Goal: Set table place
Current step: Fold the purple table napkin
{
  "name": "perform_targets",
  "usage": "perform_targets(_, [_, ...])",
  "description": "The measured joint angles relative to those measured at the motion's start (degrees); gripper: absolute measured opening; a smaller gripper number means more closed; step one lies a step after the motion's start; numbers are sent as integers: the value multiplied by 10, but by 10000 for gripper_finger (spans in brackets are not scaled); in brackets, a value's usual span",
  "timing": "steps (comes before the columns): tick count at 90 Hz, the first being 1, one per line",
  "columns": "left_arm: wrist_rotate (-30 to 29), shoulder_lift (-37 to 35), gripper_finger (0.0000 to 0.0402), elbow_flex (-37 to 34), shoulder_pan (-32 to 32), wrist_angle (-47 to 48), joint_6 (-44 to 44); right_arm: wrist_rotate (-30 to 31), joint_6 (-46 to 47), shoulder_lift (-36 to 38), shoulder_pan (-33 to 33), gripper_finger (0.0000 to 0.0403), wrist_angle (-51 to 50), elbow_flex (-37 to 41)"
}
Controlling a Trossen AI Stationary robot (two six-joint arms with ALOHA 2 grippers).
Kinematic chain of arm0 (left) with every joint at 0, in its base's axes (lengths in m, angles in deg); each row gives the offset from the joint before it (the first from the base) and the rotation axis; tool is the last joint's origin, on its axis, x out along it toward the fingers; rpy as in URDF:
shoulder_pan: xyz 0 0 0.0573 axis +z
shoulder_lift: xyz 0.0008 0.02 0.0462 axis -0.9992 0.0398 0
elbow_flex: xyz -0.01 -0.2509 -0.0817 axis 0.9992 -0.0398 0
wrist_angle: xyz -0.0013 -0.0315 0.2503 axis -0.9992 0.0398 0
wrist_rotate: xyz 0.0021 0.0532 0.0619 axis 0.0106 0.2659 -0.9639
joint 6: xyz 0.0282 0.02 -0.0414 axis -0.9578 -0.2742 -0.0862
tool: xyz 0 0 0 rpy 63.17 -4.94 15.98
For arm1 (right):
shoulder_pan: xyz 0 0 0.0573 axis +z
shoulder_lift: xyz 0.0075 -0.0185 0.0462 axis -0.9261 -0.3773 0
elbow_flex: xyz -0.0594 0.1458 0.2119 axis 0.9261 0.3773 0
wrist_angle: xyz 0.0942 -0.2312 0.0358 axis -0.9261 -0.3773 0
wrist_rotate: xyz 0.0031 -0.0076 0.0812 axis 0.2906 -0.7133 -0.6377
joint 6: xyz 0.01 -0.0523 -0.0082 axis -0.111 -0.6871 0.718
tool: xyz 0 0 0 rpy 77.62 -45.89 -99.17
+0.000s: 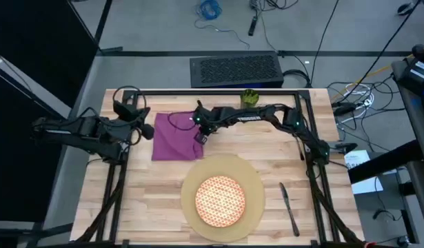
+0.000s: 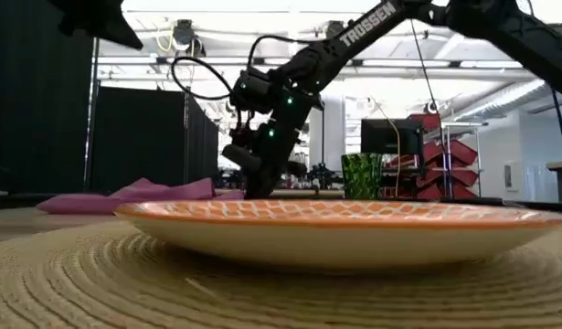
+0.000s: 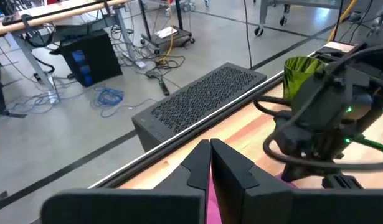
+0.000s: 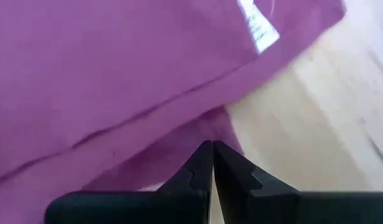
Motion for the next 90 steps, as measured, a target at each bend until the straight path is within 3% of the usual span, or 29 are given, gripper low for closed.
perform_targets(11, [0,0,0,0,0,0,0,8,-9,-2,-1,0,5,-6])
perform_targets(26, [0,0,0,0,0,0,0,10,-33,-4,4,0,-66,-81])
perform_targets(40, [33,0,0,0,0,0,1,11,-78,-2,17,26,-219,-195])
perform_targets(55, [140,17,0,-3,-4,-2,17,62,-112,2,28,79,-467,-250])
perform_targets(60, [179,29,0,-14,-15,-1,27,98,-112,7,30,94,-518,-240])
perform_targets(69, [239,58,0,-46,-43,2,47,113,-109,48,32,116,-517,-190])
perform_targets(78, [284,87,0,-78,-70,6,71,84,-99,122,40,133,-427,-101])
perform_targets(90, [289,128,0,-104,-108,0,92,26,-58,253,46,150,-259,77])
